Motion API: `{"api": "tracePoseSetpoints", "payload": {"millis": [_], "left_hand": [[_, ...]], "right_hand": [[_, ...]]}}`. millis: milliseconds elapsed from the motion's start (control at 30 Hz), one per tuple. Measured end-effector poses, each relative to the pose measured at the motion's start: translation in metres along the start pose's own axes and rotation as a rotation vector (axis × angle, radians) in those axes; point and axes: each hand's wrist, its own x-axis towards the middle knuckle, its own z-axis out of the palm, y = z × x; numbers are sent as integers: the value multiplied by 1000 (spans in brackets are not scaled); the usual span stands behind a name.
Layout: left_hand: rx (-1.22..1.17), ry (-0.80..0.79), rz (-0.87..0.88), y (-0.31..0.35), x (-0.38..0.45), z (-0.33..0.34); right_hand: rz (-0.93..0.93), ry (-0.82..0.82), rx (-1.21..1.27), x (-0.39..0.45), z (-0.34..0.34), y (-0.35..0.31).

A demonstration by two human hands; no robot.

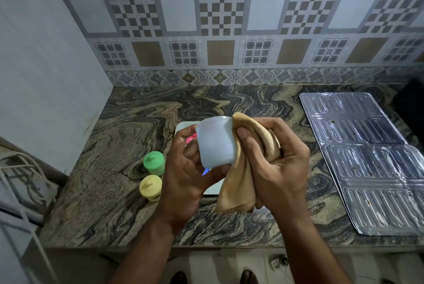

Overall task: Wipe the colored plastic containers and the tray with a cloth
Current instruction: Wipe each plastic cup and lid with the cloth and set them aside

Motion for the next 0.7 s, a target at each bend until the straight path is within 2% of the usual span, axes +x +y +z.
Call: {"api": "tracePoseSetpoints", "payload": {"millis": [100,200,333,433,700], "left_hand": [[-133,-74,-73,5,-1,-3],[-249,-78,-152,10,3,0],[-283,-80,-281,6,9,2],[-486,-70,-395,5,7,2],[-816,-132,-446,0,0,15]], "right_hand": [[4,-6,2,-1,-2,2],[22,-27,6,-3,-1,3],[18,-6,29,-6,2,2],[61,6,87,-6,4,3],[278,1,206,-12,4,15]]}}
